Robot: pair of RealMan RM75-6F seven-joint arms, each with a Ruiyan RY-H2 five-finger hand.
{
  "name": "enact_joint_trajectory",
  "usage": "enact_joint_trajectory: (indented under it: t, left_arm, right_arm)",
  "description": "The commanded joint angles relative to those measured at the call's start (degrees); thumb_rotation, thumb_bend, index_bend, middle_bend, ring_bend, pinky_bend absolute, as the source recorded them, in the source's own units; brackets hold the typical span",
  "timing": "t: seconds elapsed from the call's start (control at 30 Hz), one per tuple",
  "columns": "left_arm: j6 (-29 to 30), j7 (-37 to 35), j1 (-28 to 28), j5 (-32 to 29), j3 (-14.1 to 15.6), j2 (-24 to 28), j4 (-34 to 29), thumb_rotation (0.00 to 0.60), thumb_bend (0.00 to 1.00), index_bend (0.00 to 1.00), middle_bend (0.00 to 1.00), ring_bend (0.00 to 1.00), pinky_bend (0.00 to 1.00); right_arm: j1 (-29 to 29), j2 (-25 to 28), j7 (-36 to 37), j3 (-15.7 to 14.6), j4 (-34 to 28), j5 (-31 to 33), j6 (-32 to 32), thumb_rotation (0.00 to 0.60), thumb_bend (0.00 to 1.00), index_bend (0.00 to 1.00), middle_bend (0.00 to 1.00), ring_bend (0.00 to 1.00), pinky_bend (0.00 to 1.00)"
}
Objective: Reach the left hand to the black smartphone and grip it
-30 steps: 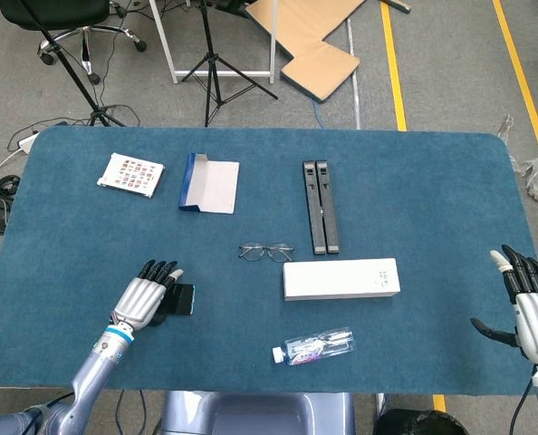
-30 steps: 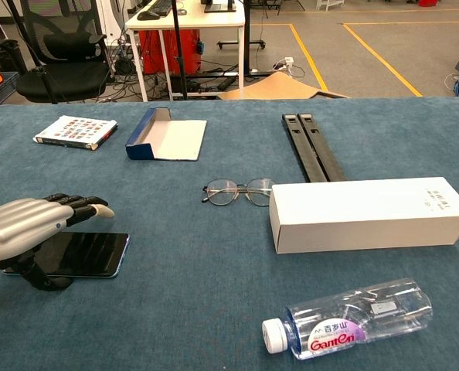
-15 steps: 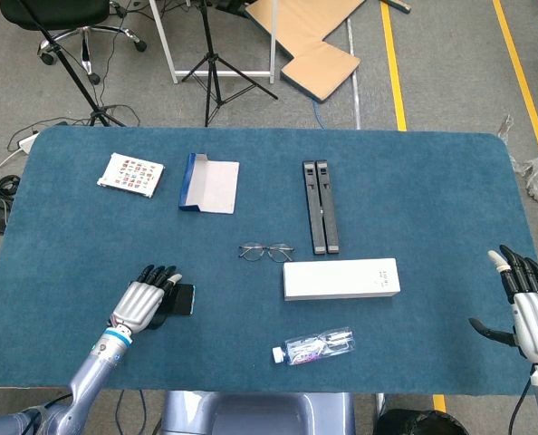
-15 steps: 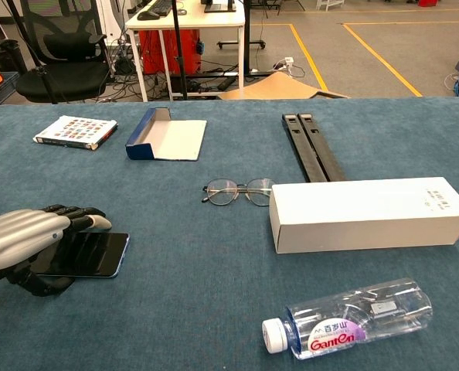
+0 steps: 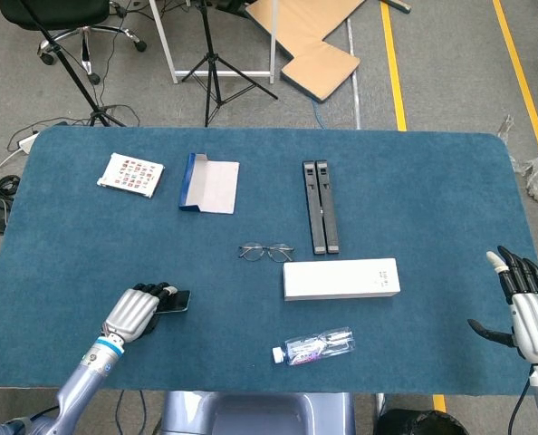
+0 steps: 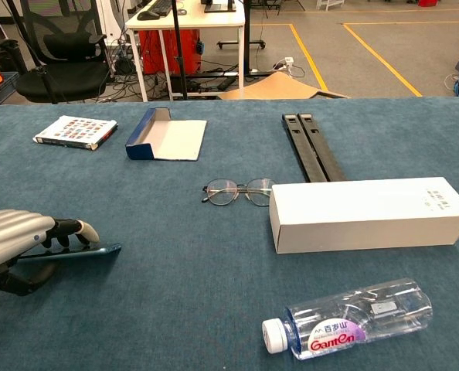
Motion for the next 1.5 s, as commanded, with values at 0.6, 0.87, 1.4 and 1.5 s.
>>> enact_joint_trajectory:
  t: [0.6, 0.87, 1.4, 1.5]
  left_arm:
    - [-10.1, -10.3, -7.4, -14.5, -8.3, 5.1, -2.3, 0.6, 0.73, 0.2, 0.19, 0.19, 0.24]
    - [-4.9, -13.1, -6.0, -12.3, -9.2, 4.9, 1.7, 0.6, 0.43, 0.0, 0.0, 0.0, 0.0]
    - [21.6, -8.3, 7.4, 2.1, -5.0, 18.0, -7.7, 0.6, 0.07, 0.0, 0.0, 0.0, 0.0]
    - [23.3, -8.3, 9.1, 2.7, -4.3, 18.6, -8.9, 0.6, 0.07, 0.0, 0.0, 0.0, 0.0]
  right_arm:
    - [0.3, -0.4, -1.0, -0.1, 0.1, 0.4, -0.8, 0.6, 0.0, 0.05, 0.0, 0.0, 0.0]
    - [0.4, -0.4, -0.8, -0.1, 0.2, 0.7, -1.0, 0.6, 0.0, 0.05, 0.0, 0.0, 0.0]
    - [0.0, 0.1, -0.6, -0.5, -1.0, -1.2, 0.5, 0.6, 0.0, 0.05, 0.0, 0.0, 0.0]
    - [-0.1, 0.1, -0.8, -0.6, -1.1, -1.4, 0.6, 0.6, 0.0, 0.05, 0.0, 0.0, 0.0]
